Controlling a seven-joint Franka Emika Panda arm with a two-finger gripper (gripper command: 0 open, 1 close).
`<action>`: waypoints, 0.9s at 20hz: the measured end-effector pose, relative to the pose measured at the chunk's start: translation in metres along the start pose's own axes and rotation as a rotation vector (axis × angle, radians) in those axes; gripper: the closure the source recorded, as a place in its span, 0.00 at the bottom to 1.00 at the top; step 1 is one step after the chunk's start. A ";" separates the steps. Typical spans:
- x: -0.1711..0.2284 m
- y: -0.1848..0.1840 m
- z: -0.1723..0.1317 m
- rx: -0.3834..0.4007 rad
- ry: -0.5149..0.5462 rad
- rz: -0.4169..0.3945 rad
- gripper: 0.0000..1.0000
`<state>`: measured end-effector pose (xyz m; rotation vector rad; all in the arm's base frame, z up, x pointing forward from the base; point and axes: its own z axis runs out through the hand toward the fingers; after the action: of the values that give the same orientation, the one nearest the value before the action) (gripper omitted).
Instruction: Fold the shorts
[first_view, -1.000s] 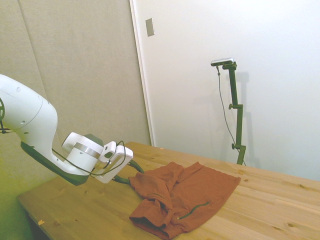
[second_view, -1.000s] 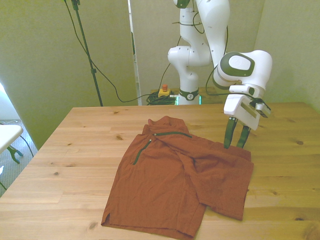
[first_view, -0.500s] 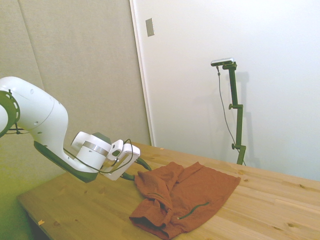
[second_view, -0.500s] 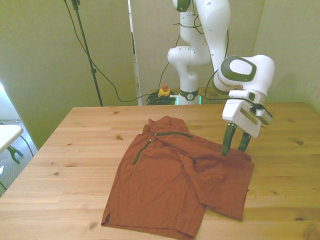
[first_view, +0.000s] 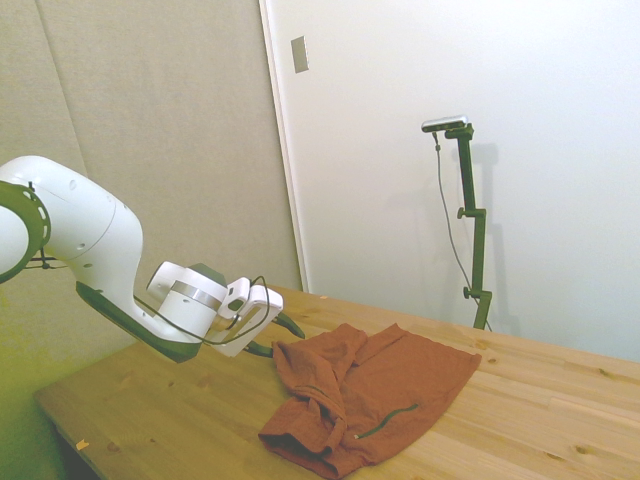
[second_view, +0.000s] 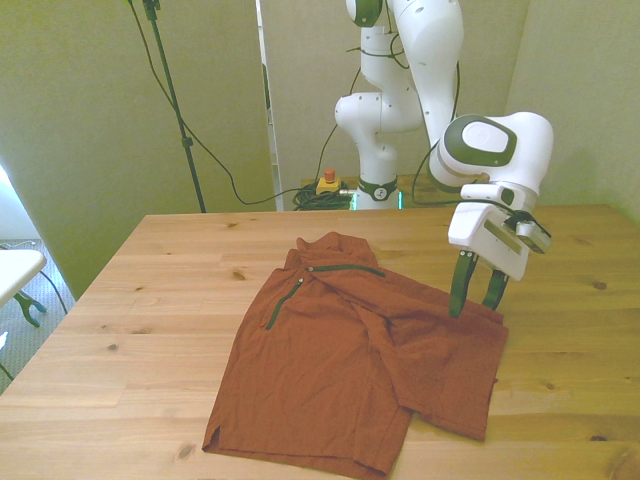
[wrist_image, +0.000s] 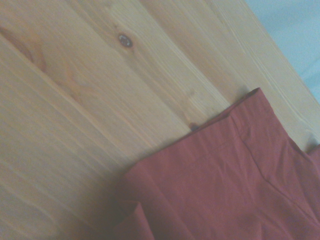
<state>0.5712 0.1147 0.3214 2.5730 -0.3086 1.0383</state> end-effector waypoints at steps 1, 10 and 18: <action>-0.001 -0.001 0.000 0.002 -0.002 0.000 1.00; -0.004 -0.004 0.007 0.016 -0.015 0.008 1.00; -0.008 -0.006 0.011 0.020 -0.026 0.010 1.00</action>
<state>0.5742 0.1160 0.3066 2.6072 -0.3202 1.0169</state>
